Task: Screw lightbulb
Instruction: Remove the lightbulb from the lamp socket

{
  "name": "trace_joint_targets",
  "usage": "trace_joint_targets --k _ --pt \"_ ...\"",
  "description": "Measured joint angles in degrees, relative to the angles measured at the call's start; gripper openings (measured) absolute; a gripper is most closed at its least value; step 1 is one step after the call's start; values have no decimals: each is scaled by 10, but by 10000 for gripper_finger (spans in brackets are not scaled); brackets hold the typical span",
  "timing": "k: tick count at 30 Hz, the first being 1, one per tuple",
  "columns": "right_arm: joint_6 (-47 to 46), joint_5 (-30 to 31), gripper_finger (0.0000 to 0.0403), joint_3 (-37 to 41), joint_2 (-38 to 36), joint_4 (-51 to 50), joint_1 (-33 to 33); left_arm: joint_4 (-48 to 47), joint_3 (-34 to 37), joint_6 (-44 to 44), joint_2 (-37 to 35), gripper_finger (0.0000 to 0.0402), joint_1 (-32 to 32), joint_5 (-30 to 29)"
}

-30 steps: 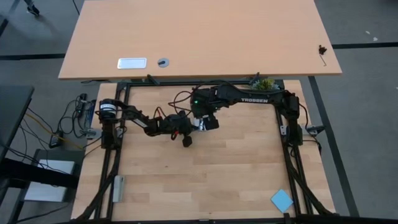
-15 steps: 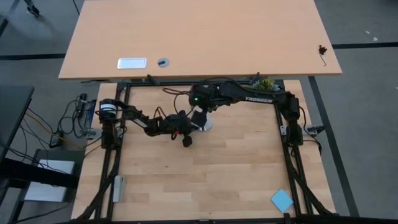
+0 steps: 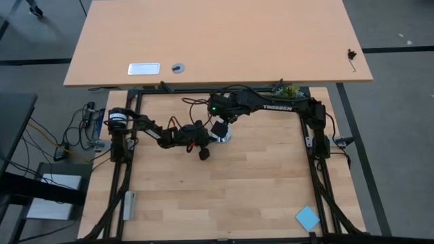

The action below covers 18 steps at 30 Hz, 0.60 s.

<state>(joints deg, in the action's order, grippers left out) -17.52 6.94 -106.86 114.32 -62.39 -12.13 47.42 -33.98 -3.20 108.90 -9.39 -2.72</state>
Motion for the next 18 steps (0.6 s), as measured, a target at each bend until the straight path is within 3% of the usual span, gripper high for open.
trace_joint_targets --k 9,14,18 --pt "93 -23 278 1 0 12 -4 0 0 1 0 2 0 0" --pt "310 -47 241 0 0 17 -9 0 0 1 0 2 0 0" --pt "468 -26 224 0 0 21 -8 0 0 1 0 2 0 0"
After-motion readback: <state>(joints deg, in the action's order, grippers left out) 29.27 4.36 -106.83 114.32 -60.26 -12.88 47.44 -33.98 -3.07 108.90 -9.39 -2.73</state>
